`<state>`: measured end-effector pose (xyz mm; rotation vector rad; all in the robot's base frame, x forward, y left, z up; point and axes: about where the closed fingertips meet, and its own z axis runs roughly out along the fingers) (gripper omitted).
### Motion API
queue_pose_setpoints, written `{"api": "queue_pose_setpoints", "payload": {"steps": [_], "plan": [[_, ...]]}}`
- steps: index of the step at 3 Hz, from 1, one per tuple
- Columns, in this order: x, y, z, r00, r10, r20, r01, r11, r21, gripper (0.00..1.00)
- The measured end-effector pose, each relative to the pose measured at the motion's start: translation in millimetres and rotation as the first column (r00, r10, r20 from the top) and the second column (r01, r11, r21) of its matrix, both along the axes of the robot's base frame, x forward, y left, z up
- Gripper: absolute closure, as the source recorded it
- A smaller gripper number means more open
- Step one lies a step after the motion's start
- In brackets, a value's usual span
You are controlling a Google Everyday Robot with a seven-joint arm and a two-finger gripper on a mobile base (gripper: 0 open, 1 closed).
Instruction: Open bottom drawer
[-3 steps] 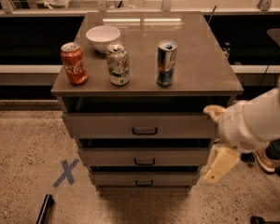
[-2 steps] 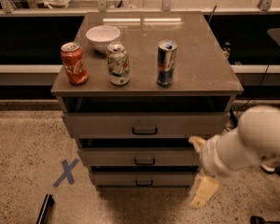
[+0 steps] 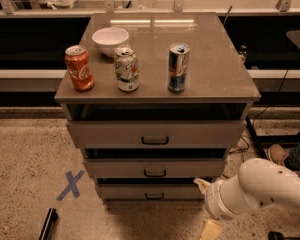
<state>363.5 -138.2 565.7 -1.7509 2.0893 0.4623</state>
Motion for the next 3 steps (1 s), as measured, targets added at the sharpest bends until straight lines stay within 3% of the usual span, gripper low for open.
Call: {"api": "queue_pose_setpoints", "payload": {"steps": [1, 2, 3], "plan": [[10.3, 3.9, -14.7, 0.9997, 0.018, -0.015, -0.017, 1.0, 0.022, 0.0], [14.0, 16.0, -62.4, 0.9992, 0.04, 0.0, -0.04, 0.996, 0.076, 0.0], [33.9, 26.3, -111.3, 0.9965, 0.013, 0.083, -0.026, 0.987, 0.156, 0.0]]}}
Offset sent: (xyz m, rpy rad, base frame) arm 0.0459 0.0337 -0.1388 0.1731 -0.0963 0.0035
